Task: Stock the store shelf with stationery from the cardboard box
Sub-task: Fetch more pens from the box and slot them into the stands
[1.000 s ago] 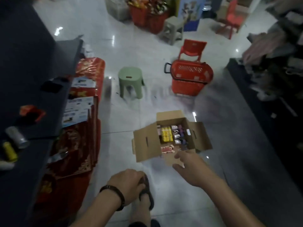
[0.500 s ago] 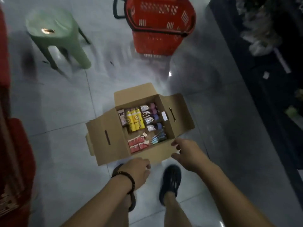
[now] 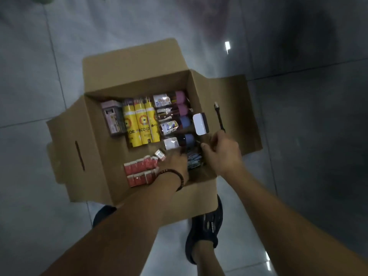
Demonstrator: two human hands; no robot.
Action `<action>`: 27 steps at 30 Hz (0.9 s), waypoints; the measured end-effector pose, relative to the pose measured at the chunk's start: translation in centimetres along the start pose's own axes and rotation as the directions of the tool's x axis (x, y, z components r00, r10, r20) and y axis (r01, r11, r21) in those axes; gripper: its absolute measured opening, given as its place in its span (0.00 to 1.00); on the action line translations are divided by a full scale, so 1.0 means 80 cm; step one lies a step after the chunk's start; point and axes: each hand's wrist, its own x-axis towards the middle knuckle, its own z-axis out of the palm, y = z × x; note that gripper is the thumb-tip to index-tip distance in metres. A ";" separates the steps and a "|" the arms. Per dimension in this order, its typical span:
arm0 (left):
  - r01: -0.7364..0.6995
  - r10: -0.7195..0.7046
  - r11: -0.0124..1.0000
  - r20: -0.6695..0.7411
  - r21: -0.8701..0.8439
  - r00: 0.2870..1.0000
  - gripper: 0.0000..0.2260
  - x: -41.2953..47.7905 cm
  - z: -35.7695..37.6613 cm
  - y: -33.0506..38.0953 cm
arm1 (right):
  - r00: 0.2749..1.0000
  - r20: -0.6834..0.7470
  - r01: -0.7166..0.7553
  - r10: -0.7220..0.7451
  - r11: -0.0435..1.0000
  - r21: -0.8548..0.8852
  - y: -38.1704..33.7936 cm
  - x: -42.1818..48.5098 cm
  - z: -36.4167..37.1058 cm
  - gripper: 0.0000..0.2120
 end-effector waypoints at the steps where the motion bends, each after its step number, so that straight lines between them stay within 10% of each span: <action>1: -0.003 0.003 0.999 0.007 0.047 1.000 0.28 0.010 0.007 0.007 | 1.000 -0.002 0.012 -0.012 0.999 0.040 0.010 0.008 0.009 0.10; 15: -0.031 0.003 0.975 0.126 0.222 0.992 0.23 0.079 0.068 -0.007 | 0.994 0.040 0.087 -0.104 0.952 0.293 0.044 0.039 0.034 0.15; 27: -0.117 0.136 0.975 0.091 -0.191 0.986 0.10 0.050 0.014 -0.028 | 0.992 0.122 -0.003 -0.016 0.988 0.155 0.015 0.029 0.010 0.12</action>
